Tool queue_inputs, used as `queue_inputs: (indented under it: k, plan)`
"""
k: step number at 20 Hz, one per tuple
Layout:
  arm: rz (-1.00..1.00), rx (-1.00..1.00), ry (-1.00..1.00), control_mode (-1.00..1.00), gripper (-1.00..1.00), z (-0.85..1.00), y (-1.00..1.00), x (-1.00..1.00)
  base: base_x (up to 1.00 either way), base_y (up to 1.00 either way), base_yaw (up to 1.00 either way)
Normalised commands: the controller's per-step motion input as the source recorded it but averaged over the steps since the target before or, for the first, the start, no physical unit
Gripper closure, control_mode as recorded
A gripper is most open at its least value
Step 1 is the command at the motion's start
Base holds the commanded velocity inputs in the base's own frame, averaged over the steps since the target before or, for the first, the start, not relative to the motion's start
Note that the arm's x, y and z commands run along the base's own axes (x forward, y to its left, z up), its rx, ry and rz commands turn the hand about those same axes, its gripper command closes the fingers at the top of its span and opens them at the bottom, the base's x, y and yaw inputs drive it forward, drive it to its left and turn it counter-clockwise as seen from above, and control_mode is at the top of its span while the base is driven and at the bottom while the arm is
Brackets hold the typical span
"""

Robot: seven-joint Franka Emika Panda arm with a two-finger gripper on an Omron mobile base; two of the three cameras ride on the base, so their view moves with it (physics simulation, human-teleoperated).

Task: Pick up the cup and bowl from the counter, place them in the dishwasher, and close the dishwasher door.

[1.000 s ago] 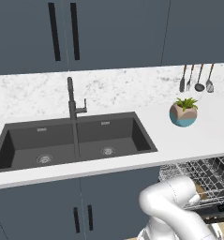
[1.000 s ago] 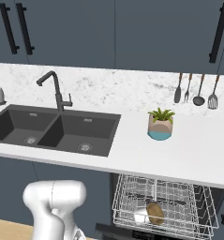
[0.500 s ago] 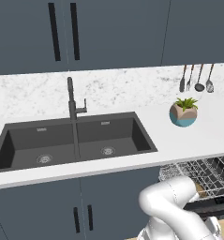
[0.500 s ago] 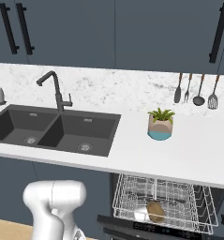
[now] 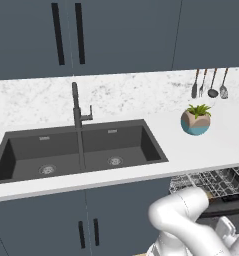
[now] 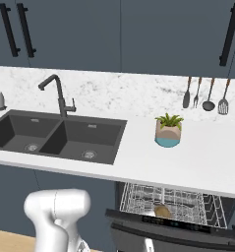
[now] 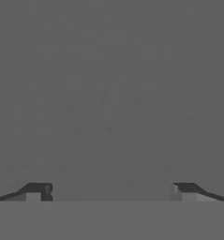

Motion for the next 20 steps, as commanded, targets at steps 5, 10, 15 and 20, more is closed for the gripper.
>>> queue_inputs:
  k: [5, 10, 15, 20]
  plan:
    - [0.04, -0.05, 0.06, -1.00, -1.00, 0.26, 0.22, 1.00, 0.00, 0.00, 0.00]
    - [-0.03, -0.07, 0.13, -1.00, -1.00, 0.15, 0.38, 1.00, 0.00, 0.00, 0.00]
    - [-0.08, -0.15, 0.15, -1.00, -1.00, 0.09, 0.63, 1.00, 0.00, 0.00, 0.00]
    - [-0.05, -0.14, 0.21, -1.00, -1.00, 0.00, 0.61, 1.00, 0.00, 0.00, 0.00]
